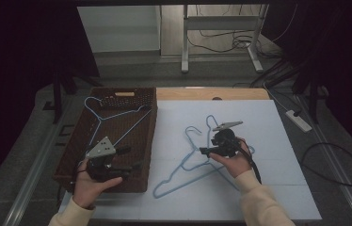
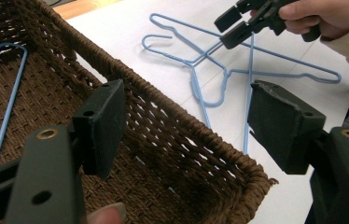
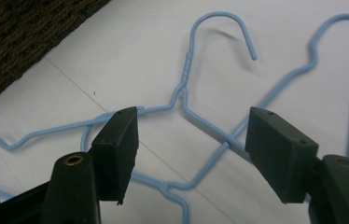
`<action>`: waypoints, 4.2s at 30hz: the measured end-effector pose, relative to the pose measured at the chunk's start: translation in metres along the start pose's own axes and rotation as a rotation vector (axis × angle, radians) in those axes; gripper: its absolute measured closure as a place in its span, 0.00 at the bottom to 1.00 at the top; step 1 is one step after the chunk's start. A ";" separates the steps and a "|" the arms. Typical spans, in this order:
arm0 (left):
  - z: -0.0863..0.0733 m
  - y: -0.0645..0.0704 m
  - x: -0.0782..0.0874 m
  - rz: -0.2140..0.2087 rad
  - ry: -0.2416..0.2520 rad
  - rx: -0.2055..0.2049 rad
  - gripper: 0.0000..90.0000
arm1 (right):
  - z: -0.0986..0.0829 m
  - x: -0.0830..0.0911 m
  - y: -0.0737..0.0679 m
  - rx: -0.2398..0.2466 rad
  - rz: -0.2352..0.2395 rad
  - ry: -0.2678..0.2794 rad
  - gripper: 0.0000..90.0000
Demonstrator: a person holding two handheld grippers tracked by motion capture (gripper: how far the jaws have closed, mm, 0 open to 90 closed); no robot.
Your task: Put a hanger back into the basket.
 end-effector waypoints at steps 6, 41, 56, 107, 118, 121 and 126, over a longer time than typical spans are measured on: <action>-0.001 -0.002 0.001 0.002 -0.001 0.003 0.32 | 0.012 -0.017 -0.002 -0.006 -0.010 -0.022 0.41; -0.001 -0.006 0.002 0.007 -0.001 0.002 0.31 | 0.035 -0.079 -0.003 -0.011 -0.075 -0.149 0.82; 0.002 -0.005 0.006 0.016 0.012 0.000 0.31 | 0.040 -0.057 -0.007 -0.129 -0.012 -0.065 0.96; 0.036 0.046 -0.033 -0.103 -0.028 -0.062 0.31 | 0.017 0.069 -0.026 0.004 0.109 0.260 0.96; 0.047 0.068 -0.060 -0.146 -0.069 -0.078 0.31 | 0.014 0.079 -0.033 0.027 0.118 0.276 0.96; 0.049 0.073 -0.070 -0.159 -0.090 -0.085 0.31 | 0.015 0.081 -0.035 0.031 0.122 0.281 0.96; 0.050 0.080 -0.085 -0.174 -0.126 -0.090 0.32 | 0.016 0.083 -0.039 0.039 0.127 0.285 0.96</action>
Point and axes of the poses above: each handheld gripper's, and its own axes: x roughly backward along the jaws, z roughly out of its top, y roughly to its right, the point moved 6 cm from there along -x, roughly forward along the jaws, and after that the axes turned 5 degrees about -y, right-handed, at the moved point
